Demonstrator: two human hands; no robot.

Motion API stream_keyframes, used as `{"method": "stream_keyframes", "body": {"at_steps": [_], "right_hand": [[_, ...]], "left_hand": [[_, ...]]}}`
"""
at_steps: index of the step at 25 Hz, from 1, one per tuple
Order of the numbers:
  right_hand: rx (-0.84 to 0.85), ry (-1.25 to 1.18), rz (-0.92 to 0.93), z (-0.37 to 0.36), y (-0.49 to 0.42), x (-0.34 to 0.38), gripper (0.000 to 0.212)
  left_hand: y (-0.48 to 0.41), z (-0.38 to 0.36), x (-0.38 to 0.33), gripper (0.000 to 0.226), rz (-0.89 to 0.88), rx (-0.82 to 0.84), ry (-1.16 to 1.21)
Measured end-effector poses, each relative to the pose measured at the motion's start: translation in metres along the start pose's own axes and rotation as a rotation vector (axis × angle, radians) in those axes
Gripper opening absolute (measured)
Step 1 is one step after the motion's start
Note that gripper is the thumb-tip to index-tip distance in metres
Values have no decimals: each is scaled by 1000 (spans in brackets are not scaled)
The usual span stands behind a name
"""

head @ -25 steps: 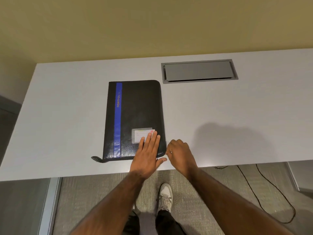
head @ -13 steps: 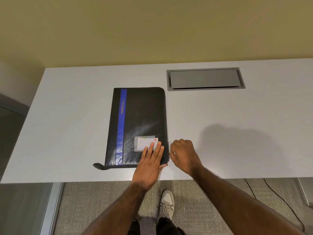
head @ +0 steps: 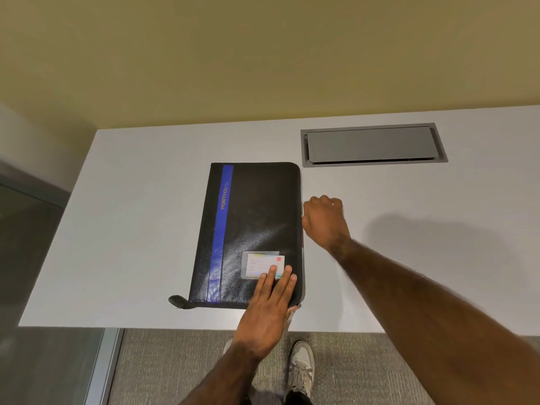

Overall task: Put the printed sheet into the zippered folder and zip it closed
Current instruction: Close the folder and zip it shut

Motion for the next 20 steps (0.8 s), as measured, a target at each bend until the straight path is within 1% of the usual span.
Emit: {"method": "stream_keyframes", "body": {"at_steps": [7, 9, 11, 12, 14, 16, 17, 20], "right_hand": [[-35, 77, -99, 13, -73, -13, 31], [-27, 62, -108, 15, -85, -18, 31], [-16, -8, -123, 17, -90, -20, 33], [-21, -96, -156, 19, -89, -20, 34], [-69, -373, -280, 20, -73, -21, 33], [-110, -640, -431, 16, -47, -16, 22], [-87, -741, -504, 13, -34, -12, 16], [13, -997, -691, 8, -11, 8, 20]], "left_hand": [[11, 3, -2, 60, -26, -13, 2], [13, 2, -3, 60, -41, -18, -34], [11, 5, -4, 61, -45, -24, -63], [10, 7, -5, 62, -46, -7, -62], [9, 15, -7, 65, -79, 53, -27], [5, 27, -3, 62, -117, 73, 27], [-1, 38, 4, 57, -110, 60, 59], [-44, 73, 47, 47, -15, -20, 139]]}}
Point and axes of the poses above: each hand's wrist, its own y-axis away from the middle knuckle, its own z-axis out of the back of the hand, x = y × z, the point moved 3 cm from there along -y, towards the middle knuckle
